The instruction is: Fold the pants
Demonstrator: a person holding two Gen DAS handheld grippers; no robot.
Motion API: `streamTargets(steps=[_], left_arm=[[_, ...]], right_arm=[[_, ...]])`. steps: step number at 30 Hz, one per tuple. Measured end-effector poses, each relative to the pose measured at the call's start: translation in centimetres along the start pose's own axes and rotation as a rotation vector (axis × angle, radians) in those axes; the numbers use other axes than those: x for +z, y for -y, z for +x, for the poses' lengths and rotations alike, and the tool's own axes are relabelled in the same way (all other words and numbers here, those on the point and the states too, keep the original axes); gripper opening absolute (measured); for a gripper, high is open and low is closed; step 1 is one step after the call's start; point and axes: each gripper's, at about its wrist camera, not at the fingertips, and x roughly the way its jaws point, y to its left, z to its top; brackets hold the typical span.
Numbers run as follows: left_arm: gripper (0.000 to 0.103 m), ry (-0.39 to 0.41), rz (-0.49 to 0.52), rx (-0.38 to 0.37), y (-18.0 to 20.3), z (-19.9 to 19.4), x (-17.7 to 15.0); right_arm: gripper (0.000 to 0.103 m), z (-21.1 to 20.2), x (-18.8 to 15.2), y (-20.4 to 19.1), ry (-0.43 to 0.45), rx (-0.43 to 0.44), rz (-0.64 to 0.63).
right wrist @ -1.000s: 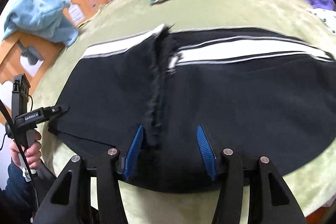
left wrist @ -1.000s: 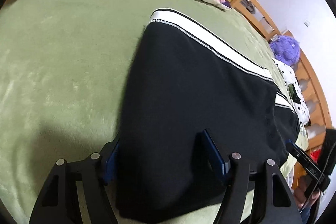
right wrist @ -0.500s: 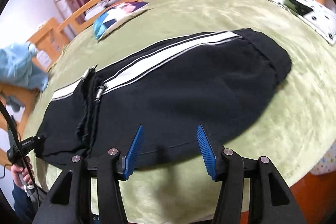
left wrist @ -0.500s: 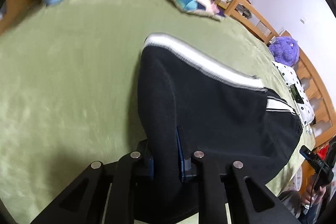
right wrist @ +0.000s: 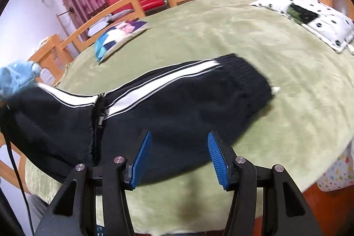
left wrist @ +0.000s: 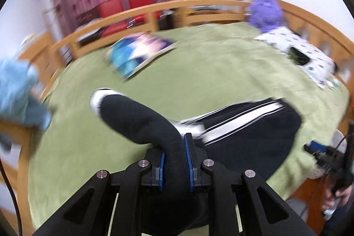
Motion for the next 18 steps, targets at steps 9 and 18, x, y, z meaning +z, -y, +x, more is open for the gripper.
streamTargets(steps=[9,18], left_arm=[[0.047,0.036,0.057,-0.351,13.0,1.7,4.5],[0.047,-0.128,-0.018,-0.182,4.7,8.7,-3.0]], right_arm=[[0.053,-2.9,-1.0,7.0,-0.002,-0.073,0.081],[0.054,1.6,-0.7,7.1,-0.019,0.100,0.148]])
